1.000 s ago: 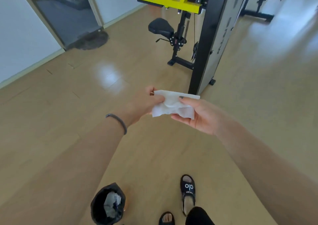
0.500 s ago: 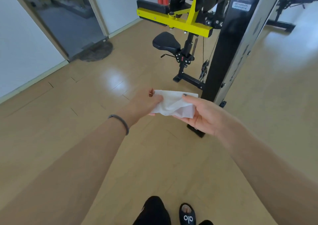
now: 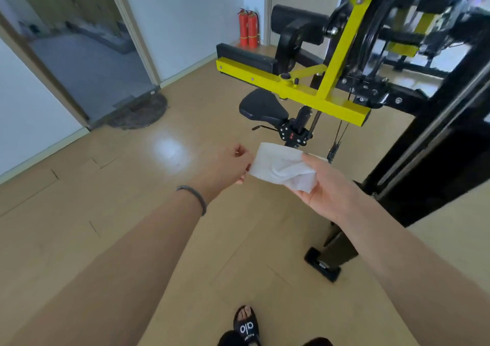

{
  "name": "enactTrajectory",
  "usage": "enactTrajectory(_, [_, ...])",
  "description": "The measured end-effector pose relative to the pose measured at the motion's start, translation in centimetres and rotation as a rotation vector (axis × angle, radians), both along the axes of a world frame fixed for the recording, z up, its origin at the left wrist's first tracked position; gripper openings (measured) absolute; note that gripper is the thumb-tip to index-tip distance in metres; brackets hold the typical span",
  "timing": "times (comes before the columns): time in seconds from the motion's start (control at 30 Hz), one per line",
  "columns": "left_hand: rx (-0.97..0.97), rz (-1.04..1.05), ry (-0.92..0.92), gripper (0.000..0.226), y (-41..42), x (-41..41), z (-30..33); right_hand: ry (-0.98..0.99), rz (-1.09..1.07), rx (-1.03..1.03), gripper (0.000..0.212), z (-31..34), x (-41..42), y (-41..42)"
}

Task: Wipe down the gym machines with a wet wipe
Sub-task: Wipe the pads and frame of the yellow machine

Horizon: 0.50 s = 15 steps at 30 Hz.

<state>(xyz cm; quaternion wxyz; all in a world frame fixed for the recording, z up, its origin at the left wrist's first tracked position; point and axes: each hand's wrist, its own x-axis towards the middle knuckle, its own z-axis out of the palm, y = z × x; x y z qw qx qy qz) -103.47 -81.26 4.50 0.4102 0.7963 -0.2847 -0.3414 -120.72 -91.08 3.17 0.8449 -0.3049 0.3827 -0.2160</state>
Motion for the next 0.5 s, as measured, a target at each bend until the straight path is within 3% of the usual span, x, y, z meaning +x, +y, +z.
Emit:
enactTrajectory(0.13, [0.007,-0.029,0.040,0.007,-6.0,6.7,0.3,0.038,-0.111,-0.042,0.025,-0.3,6.7,-6.3])
enactTrajectory(0.3, [0.020,-0.067,0.076,0.005,-14.3,15.2,-1.2,0.100,-0.194,-0.143,0.052,-2.1,15.3,-15.3])
enactTrajectory(0.5, [0.059,-0.052,0.047,0.007,-25.0,24.6,-3.7,0.256,-0.301,-0.228,0.038,-4.0,25.9,-26.7])
